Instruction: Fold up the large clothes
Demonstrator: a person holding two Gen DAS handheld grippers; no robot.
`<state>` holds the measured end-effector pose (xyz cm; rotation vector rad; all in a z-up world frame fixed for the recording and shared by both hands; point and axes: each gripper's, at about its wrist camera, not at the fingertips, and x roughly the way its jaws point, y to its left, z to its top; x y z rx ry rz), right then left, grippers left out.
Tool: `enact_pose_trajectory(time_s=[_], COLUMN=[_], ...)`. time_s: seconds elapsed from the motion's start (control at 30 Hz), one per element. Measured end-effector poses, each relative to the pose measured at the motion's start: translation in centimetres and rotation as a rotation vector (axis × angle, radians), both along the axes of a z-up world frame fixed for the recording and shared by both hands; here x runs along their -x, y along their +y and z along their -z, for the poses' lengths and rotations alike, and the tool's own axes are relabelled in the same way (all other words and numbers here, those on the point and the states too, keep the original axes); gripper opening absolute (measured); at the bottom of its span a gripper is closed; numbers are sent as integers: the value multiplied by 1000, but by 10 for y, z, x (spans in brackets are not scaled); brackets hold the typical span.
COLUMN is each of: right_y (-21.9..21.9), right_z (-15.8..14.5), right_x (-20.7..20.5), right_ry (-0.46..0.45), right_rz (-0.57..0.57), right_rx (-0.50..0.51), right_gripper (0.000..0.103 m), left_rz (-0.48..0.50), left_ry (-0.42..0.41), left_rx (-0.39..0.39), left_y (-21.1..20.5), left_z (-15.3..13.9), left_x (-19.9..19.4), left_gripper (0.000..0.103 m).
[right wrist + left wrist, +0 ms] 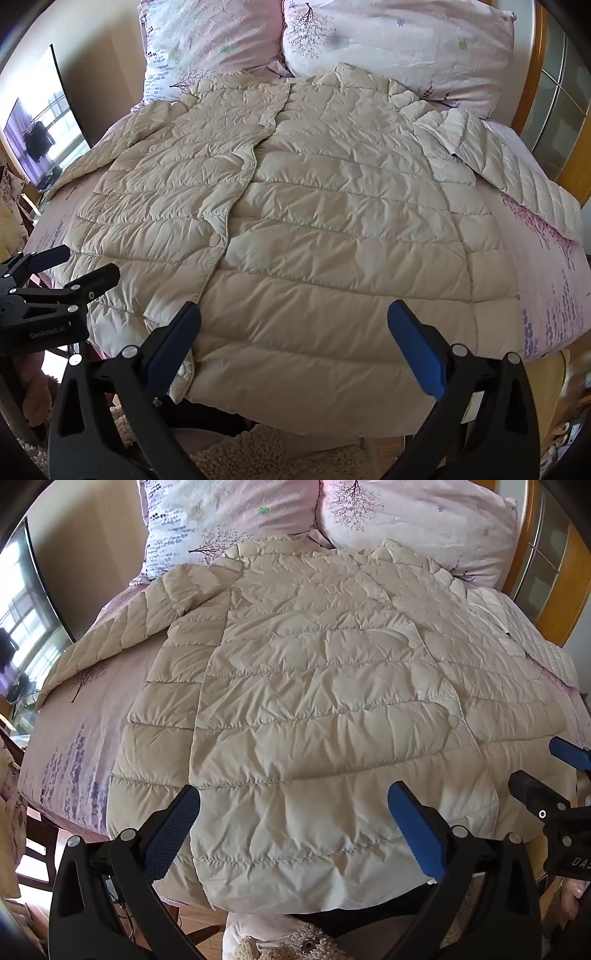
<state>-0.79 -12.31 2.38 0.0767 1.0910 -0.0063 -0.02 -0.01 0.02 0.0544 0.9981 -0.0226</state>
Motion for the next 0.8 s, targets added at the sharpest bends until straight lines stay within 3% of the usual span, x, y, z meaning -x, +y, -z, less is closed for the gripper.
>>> enact_pose_trajectory(time_s=[0.8], right_y=[-1], right_z=[-1], right_x=[-1], right_ry=[0], right_rz=[0], right_rx=[0], right_gripper=[101], left_rz=[-1], left_ry=[9], left_rx=[8], left_y=[0], left_z=[-1], left_x=[-2], left_gripper=[102])
